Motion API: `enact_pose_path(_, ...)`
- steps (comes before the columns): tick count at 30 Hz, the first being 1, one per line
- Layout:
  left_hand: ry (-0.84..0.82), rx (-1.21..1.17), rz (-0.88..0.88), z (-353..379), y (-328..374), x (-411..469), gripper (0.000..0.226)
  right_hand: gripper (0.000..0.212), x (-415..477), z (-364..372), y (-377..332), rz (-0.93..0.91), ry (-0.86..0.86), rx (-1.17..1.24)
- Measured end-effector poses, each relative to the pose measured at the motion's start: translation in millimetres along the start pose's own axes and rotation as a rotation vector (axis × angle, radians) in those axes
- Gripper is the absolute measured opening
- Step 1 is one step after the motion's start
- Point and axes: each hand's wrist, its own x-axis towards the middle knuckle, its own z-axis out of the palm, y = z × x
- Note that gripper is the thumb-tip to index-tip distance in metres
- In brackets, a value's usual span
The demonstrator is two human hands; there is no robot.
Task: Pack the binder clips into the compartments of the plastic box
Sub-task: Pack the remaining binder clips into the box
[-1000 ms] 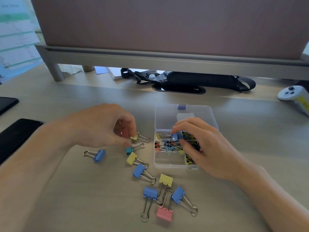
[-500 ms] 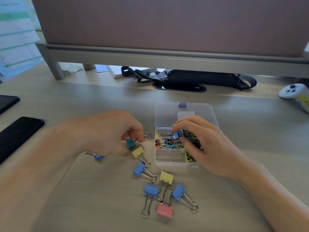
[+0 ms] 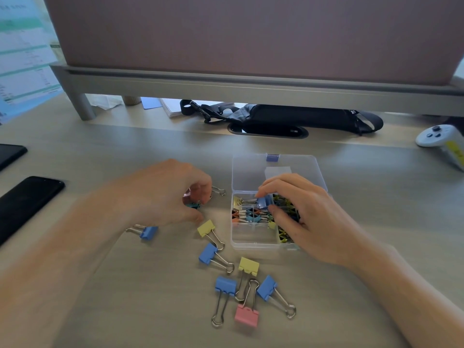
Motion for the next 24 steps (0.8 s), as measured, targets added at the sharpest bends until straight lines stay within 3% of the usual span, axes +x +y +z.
enact_pose_path(10, 0.014, 0.043, -0.041, 0, -4, 2, 0.017, 0.029, 0, -1, 0, -0.009, 0.021, 0.010)
enact_pose_path(16, 0.159, -0.326, 0.017, -16, 12, -4, 0.025, 0.027, 4, -11, -11, -0.048, 0.209, 0.044)
enact_pose_path(20, 0.197, -0.665, 0.091, 0, 40, 3, 0.028, 0.024, 8, -7, -22, -0.023, 0.249, 0.303)
enact_pose_path(24, 0.320, -0.846, 0.095, 16, 47, 11, 0.027, 0.015, 8, -3, -14, 0.073, 0.312, 0.493)
